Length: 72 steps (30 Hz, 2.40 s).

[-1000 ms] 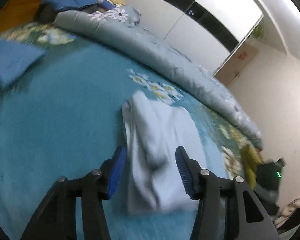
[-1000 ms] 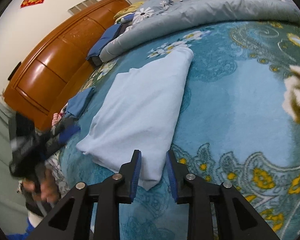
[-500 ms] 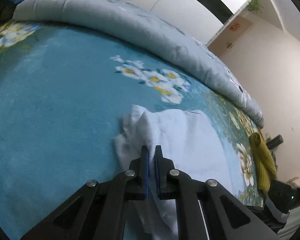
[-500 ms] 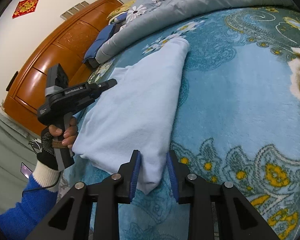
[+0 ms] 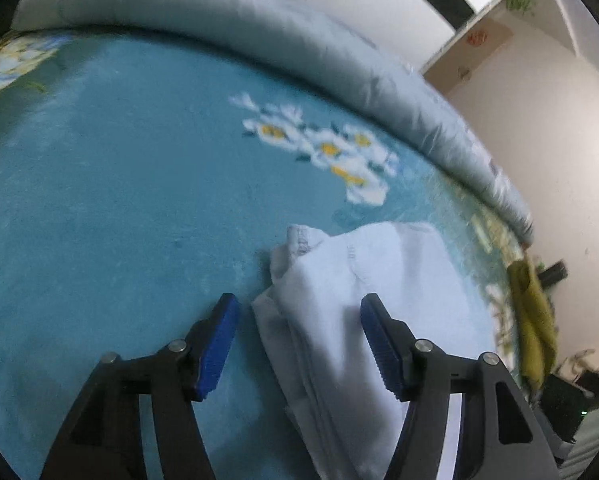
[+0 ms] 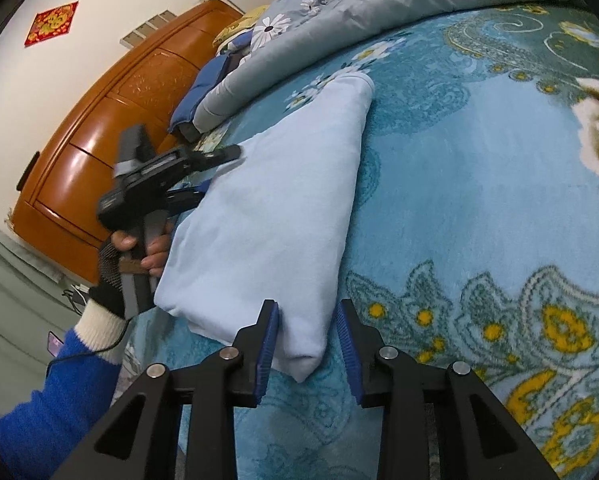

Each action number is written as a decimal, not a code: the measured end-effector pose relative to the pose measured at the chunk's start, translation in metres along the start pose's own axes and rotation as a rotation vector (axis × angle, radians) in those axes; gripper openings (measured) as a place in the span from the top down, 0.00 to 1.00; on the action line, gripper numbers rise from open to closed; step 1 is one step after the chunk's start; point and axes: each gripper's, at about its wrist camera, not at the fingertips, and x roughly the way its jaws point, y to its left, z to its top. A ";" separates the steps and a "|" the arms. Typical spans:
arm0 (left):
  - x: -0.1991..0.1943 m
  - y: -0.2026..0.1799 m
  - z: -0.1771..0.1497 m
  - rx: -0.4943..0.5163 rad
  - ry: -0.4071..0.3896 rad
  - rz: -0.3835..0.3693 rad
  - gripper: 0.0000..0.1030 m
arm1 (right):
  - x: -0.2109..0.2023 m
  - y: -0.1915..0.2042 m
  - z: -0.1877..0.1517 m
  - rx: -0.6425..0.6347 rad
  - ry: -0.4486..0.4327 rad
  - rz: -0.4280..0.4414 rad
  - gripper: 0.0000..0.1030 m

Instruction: Fold clothes

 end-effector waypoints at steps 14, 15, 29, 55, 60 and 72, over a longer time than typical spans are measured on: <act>-0.013 -0.012 -0.004 -0.093 -0.094 0.016 0.90 | 0.007 -0.006 -0.005 0.123 -0.024 0.108 0.88; -0.018 -0.013 -0.004 -0.103 -0.106 0.016 0.90 | 0.006 -0.009 -0.002 0.131 -0.015 0.123 0.89; -0.103 -0.031 -0.103 -0.195 -0.276 0.054 0.92 | -0.023 -0.021 0.140 -0.169 0.204 0.123 0.90; -0.085 0.004 -0.070 -0.149 -0.209 0.038 0.44 | -0.032 -0.048 0.051 0.122 -0.011 0.026 0.43; -0.046 -0.001 -0.044 -0.078 -0.065 0.024 0.44 | -0.021 -0.034 0.025 0.262 -0.061 0.035 0.43; -0.024 -0.008 -0.048 -0.087 -0.081 -0.019 0.87 | -0.004 -0.033 0.020 0.343 -0.158 0.029 0.76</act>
